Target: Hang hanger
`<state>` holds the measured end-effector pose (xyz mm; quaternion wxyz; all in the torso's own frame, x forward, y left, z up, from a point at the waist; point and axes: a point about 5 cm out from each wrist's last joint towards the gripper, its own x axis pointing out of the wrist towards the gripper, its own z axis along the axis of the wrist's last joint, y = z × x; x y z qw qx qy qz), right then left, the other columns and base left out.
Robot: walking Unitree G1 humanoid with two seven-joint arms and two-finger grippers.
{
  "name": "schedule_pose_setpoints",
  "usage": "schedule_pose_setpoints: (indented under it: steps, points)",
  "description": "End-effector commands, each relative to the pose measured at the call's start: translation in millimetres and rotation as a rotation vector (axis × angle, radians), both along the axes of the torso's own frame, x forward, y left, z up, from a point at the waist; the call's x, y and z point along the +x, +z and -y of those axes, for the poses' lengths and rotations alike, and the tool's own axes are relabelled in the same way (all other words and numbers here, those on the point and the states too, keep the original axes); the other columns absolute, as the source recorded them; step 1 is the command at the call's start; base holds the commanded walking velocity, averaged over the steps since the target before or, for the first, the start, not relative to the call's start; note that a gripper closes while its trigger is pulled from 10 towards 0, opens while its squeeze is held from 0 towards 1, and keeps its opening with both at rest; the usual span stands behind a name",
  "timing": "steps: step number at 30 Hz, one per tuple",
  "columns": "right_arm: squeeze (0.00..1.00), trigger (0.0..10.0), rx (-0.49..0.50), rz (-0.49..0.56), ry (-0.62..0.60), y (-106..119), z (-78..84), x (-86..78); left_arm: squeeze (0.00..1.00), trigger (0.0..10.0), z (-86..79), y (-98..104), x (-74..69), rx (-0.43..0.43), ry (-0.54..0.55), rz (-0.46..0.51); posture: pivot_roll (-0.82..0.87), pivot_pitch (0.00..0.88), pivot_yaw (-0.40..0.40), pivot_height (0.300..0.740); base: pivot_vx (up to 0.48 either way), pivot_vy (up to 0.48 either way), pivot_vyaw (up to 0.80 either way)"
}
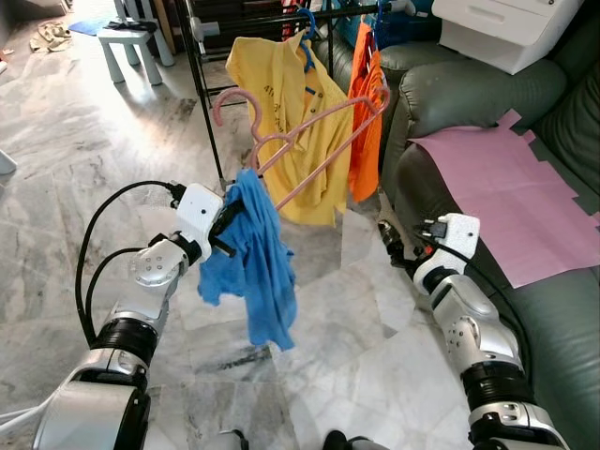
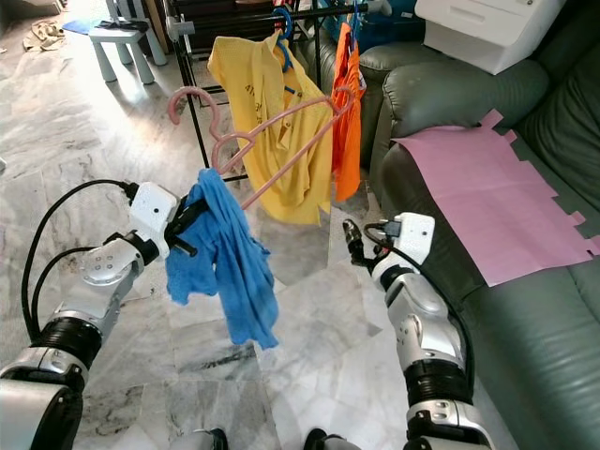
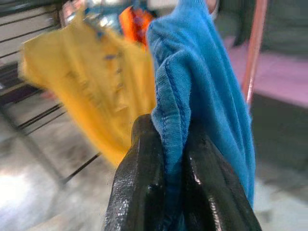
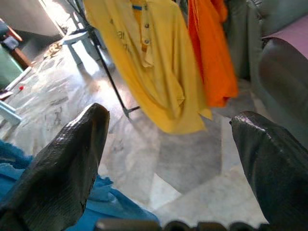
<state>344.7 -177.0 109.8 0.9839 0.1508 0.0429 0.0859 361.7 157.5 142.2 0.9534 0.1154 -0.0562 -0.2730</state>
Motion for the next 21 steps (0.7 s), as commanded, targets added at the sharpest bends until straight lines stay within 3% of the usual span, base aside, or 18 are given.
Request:
schedule_pose_setpoints:
  steps: [1,3,6,7,12,21]
  points:
    - [0.0,10.0,0.011,-0.07,0.063,-3,-5.9,-0.2,0.0,0.0,13.8,20,-4.3,-0.04,-0.143,0.056,-0.06,0.128,-0.013,0.74,0.0,0.0,0.0]
    - [0.0,10.0,0.014,-0.073,0.084,-2,-7.4,0.2,0.0,0.0,17.1,24,-6.0,-0.043,-0.175,0.064,-0.06,0.128,-0.013,0.74,0.0,0.0,0.0]
    - [0.0,10.0,-0.016,-0.085,0.178,-2,-13.2,0.6,0.0,0.0,32.1,40,-14.4,-0.001,-0.308,0.149,-0.06,0.13,-0.009,0.74,0.0,0.0,0.0]
    - [0.0,10.0,0.017,-0.092,0.23,-2,-16.7,-0.5,0.0,0.0,35.6,40,-15.5,0.027,-0.338,0.149,-0.06,0.13,-0.011,0.74,0.0,0.0,0.0]
    - [0.0,10.0,-0.082,-0.081,0.514,-2,-33.4,-16.0,0.0,0.0,49.8,37,-27.0,0.103,-0.478,0.196,-0.06,0.134,-0.007,0.74,0.0,0.0,0.0]
    - [0.0,10.0,-0.093,-0.111,0.658,-6,-31.3,-32.0,0.0,0.0,58.0,44,-33.1,0.144,-0.569,0.234,-0.07,0.136,0.005,0.74,0.0,0.0,0.0]
